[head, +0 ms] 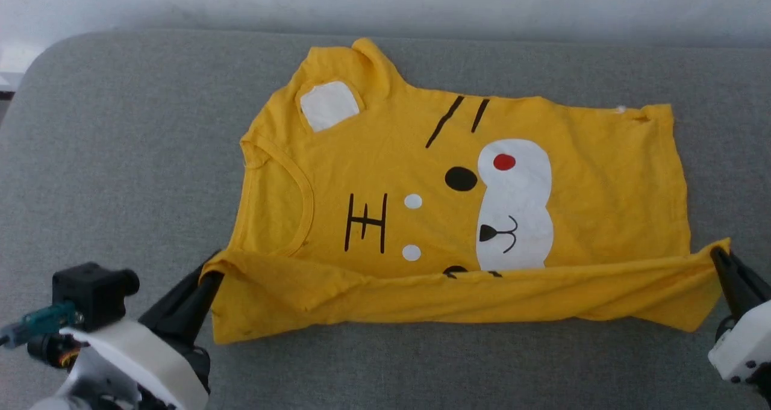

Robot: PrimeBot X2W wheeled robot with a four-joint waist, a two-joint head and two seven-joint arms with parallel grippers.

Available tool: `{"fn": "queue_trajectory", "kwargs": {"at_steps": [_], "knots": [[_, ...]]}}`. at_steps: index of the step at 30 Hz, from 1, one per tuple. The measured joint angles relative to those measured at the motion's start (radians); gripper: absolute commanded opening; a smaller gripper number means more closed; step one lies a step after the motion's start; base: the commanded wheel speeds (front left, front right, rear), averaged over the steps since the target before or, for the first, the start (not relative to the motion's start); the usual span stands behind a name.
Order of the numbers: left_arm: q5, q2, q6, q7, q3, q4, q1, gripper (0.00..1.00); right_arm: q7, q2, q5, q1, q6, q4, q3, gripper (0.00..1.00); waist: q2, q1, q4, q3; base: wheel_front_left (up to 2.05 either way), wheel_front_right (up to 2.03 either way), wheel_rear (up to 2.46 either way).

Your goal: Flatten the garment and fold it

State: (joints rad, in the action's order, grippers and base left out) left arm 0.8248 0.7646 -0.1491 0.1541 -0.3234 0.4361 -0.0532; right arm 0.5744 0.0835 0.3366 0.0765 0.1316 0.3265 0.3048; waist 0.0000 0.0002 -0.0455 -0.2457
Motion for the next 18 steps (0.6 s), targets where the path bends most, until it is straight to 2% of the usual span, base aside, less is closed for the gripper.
{"fn": "queue_trajectory", "kwargs": {"at_steps": [9,18], "knots": [[-0.073,-0.094,0.060,-0.063,-0.034,-0.199,0.276,0.00,-0.025,0.033,-0.042,-0.140,0.000,-0.079,-0.016,0.00,0.0000,0.0001,0.005,-0.140,0.00,0.00,0.00],[-0.111,-0.158,0.066,-0.091,-0.077,-0.407,0.357,0.00,-0.037,0.037,-0.046,-0.196,0.000,-0.159,-0.061,0.00,0.0000,0.0000,0.010,-0.226,0.00,0.00,0.00]]}}
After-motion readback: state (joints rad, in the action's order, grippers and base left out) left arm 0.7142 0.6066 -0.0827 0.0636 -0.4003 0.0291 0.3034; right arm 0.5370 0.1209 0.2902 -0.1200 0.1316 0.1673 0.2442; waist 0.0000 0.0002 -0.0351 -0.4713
